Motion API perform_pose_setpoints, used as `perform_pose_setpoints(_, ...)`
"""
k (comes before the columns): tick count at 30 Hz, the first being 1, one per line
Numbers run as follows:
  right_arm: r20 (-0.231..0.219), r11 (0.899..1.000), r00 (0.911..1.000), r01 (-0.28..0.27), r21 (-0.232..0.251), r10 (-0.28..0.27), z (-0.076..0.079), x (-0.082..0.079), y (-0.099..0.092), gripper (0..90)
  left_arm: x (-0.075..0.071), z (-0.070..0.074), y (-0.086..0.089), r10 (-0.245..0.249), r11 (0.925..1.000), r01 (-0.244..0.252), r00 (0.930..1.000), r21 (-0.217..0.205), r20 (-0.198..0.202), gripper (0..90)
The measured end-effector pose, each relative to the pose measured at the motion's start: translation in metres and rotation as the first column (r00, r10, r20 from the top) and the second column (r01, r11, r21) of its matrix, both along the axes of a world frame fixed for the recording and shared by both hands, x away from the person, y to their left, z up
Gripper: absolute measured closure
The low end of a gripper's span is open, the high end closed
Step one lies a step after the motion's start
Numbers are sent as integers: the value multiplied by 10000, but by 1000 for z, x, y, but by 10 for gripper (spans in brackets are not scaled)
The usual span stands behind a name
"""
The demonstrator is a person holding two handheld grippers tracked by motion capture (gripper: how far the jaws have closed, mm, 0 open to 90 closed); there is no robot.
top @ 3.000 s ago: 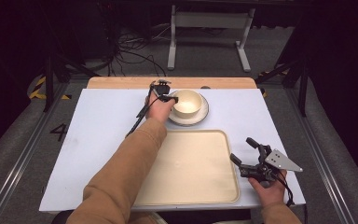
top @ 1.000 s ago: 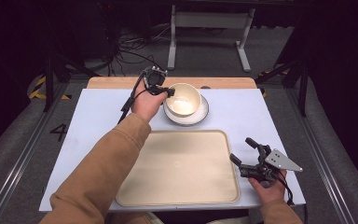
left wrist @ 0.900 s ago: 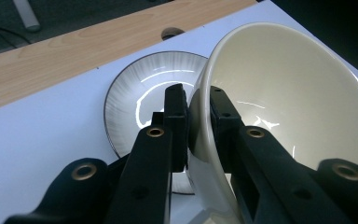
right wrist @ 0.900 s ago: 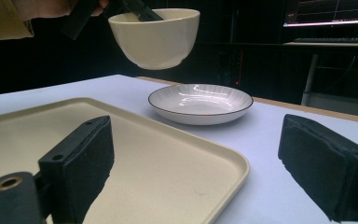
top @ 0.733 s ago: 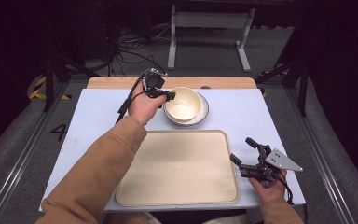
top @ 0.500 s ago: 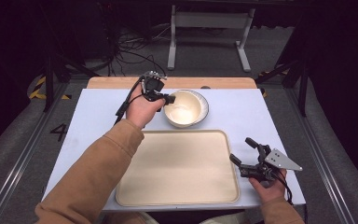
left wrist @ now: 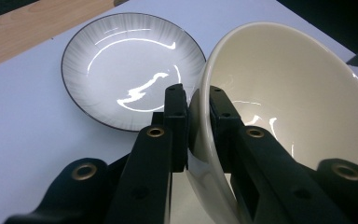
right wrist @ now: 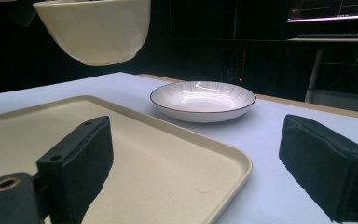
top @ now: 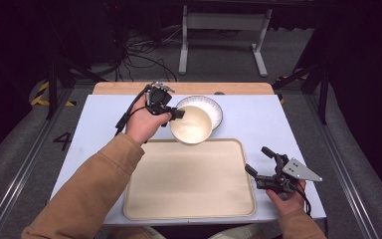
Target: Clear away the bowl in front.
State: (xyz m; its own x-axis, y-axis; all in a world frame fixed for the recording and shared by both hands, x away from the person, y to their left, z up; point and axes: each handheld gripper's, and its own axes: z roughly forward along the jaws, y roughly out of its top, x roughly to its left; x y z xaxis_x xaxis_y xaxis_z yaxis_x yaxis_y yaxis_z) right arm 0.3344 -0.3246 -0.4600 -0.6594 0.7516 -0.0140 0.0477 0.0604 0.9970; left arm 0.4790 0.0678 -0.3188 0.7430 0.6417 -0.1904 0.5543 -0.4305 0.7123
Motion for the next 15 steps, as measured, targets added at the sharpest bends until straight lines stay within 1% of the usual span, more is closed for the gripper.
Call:
perform_pose_setpoints(2,16,10000,10000,-17,-7,17,0,0,0,100,-5,1,2,-211,9998,211,9997,11,-76,814)
perform_pose_setpoints(6,20,10000,10000,-7,-10,7,0,0,0,98,-12,3,3,-542,9985,542,9985,56,-95,814)
perform_pose_setpoints(8,27,10000,10000,-4,-12,4,0,0,0,98,-13,3,3,-592,9982,593,9982,58,-121,814)
perform_pose_setpoints(9,40,10000,10000,-19,-11,19,0,0,0,98,-16,3,4,-743,9972,743,9972,45,-110,814)
perform_pose_setpoints(10,40,10000,10000,-19,-11,19,0,0,0,98,-16,3,4,-743,9972,743,9972,45,-110,814)
perform_pose_setpoints(11,51,10000,10000,-6,-18,6,0,0,0,98,-18,3,4,-852,9963,854,9963,111,-145,814)
perform_pose_setpoints(13,21,10000,10000,7,13,-7,0,0,0,96,-21,3,4,-1014,9948,1016,9947,104,-183,814)
perform_pose_setpoints(15,30,10000,10000,9,22,-10,0,0,0,96,-22,3,3,-1036,9946,1037,9943,37,-253,814)
